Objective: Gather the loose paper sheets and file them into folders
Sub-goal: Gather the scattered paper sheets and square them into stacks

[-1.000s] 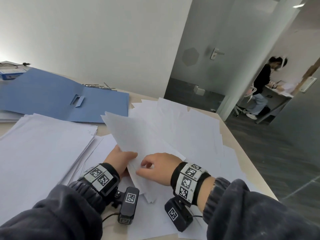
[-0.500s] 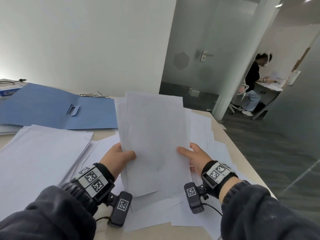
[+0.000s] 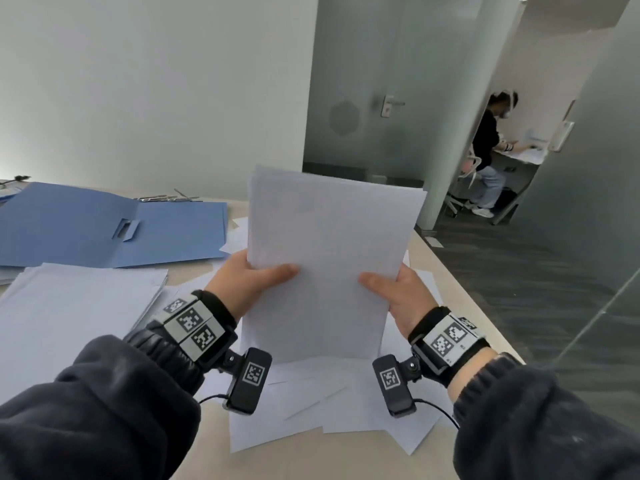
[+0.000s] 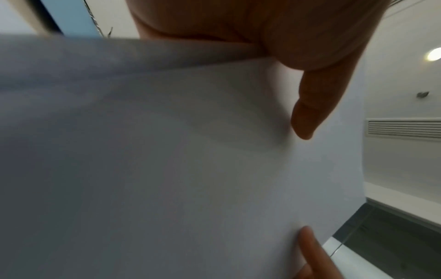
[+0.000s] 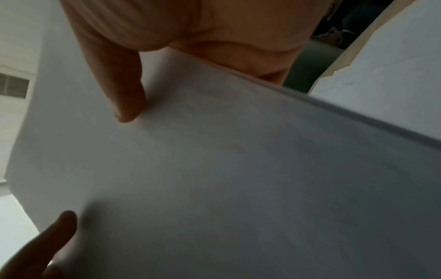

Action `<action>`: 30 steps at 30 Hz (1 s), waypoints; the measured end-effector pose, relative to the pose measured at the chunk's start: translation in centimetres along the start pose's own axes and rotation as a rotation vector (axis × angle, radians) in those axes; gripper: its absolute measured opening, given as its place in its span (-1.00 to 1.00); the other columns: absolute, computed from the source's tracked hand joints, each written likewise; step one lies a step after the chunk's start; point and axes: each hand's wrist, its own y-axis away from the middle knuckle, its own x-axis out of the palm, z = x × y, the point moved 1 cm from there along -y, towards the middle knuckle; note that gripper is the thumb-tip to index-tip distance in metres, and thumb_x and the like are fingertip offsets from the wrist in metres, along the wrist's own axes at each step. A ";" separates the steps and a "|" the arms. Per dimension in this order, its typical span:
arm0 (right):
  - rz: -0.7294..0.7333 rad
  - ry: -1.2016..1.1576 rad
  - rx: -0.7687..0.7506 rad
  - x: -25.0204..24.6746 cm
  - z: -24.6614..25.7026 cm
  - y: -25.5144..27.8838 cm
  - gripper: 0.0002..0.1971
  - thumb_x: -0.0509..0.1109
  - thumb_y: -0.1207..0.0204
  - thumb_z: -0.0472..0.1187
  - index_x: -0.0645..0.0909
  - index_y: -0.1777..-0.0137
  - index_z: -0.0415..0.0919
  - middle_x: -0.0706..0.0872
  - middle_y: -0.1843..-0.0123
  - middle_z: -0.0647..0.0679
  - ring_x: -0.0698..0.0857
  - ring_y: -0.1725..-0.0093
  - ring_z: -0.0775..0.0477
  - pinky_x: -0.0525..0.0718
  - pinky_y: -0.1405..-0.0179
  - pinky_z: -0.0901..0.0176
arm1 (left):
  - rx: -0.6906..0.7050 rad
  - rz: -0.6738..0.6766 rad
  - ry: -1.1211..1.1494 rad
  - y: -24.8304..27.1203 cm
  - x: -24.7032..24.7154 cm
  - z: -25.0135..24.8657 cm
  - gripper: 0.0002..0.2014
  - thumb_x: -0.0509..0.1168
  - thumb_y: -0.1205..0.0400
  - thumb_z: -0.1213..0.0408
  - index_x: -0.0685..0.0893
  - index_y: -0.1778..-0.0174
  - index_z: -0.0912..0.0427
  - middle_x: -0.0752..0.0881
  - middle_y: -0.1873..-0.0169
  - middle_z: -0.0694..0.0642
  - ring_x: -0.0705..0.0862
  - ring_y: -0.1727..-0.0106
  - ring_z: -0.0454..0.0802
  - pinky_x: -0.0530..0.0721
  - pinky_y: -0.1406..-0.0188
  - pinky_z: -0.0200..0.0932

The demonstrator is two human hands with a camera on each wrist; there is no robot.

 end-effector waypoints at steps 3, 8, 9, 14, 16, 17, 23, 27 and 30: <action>0.079 0.058 0.086 -0.3 -1.9 0.8 -0.44 0.67 -0.32 -0.20 0.67 -0.35 -0.24 0.83 -0.23 -0.17 0.79 -0.25 -0.22 0.71 -0.31 -0.16 | -0.040 -0.017 -0.002 0.7 0.2 1.8 -0.40 0.66 -0.13 0.04 0.81 -0.09 0.14 0.86 0.00 0.11 0.84 -0.05 0.10 0.71 -0.24 0.16; 0.098 0.261 0.143 -1.6 -3.0 1.5 -0.46 0.62 -0.24 0.11 0.76 -0.22 -0.07 0.85 -0.17 -0.02 0.81 -0.22 -0.09 0.66 -0.39 -0.22 | -0.038 -0.039 0.003 0.5 0.9 2.7 -0.41 0.62 -0.14 0.01 0.80 -0.08 0.15 0.86 0.01 0.15 0.83 -0.04 0.18 0.72 -0.22 0.22; 0.039 0.270 0.149 -2.2 -2.9 1.5 -0.53 0.62 -0.26 0.09 0.78 -0.16 -0.07 0.87 -0.13 -0.02 0.82 -0.17 -0.10 0.68 -0.37 -0.23 | -0.026 -0.019 -0.007 0.2 1.2 2.6 -0.43 0.60 -0.18 0.02 0.79 -0.11 0.13 0.86 -0.01 0.14 0.83 -0.06 0.18 0.72 -0.21 0.20; -0.280 0.191 0.160 -6.6 -3.2 2.1 -0.94 0.54 -0.53 -0.28 0.80 0.05 -0.12 0.88 0.00 -0.09 0.84 -0.07 -0.23 0.72 -0.28 -0.30 | -0.073 0.088 -0.437 -1.9 3.1 3.2 -0.48 0.45 -0.58 0.05 0.54 -0.47 -0.06 0.77 -0.18 -0.14 0.73 -0.21 -0.04 0.69 -0.10 -0.06; -0.437 0.168 0.171 -8.7 -3.5 2.5 -0.89 0.48 -0.57 -0.34 0.76 0.10 -0.12 0.86 0.02 -0.11 0.81 -0.06 -0.27 0.73 -0.25 -0.25 | -0.125 0.138 -0.689 -2.1 4.0 3.7 -0.44 0.42 -0.60 0.00 0.47 -0.53 -0.11 0.69 -0.28 -0.17 0.66 -0.26 -0.10 0.61 -0.22 -0.11; -0.515 0.161 0.179 -9.8 -3.6 2.8 -0.86 0.45 -0.59 -0.35 0.72 0.13 -0.10 0.84 0.04 -0.11 0.80 -0.03 -0.27 0.74 -0.21 -0.18 | -0.127 0.191 -0.804 -2.1 4.6 3.9 -0.45 0.42 -0.59 -0.02 0.49 -0.52 -0.12 0.66 -0.32 -0.16 0.64 -0.30 -0.11 0.57 -0.26 -0.15; -0.777 0.098 0.337 -17.0 -6.3 4.3 -0.88 0.51 -0.42 -0.24 0.59 0.19 -0.12 0.80 -0.11 -0.27 0.78 -0.10 -0.38 0.69 -0.27 -0.43 | -0.158 0.598 -1.375 -1.4 8.9 4.5 -0.20 0.39 -0.46 -0.35 0.34 -0.61 -0.22 0.37 -0.62 -0.14 0.40 -0.58 -0.04 0.37 -0.56 -0.01; -0.781 0.112 0.352 -17.9 -7.2 5.2 -0.90 0.49 -0.50 -0.32 0.64 0.18 -0.16 0.80 -0.06 -0.28 0.78 -0.08 -0.37 0.69 -0.29 -0.37 | -0.253 0.754 -1.621 -1.2 10.4 4.8 0.20 0.40 -0.25 -0.54 -0.11 -0.71 -0.31 -0.05 -0.75 -0.10 0.06 -0.74 0.15 0.14 -0.65 0.28; -0.765 0.103 0.321 -17.5 -7.2 5.4 -0.92 0.46 -0.53 -0.38 0.71 0.00 -0.34 0.81 -0.07 -0.32 0.78 -0.04 -0.34 0.70 -0.27 -0.31 | -0.269 0.774 -1.668 -0.8 10.6 5.0 0.28 0.47 -0.23 -0.49 -0.18 -0.72 -0.26 -0.01 -0.74 -0.04 0.18 -0.70 0.19 0.25 -0.62 0.25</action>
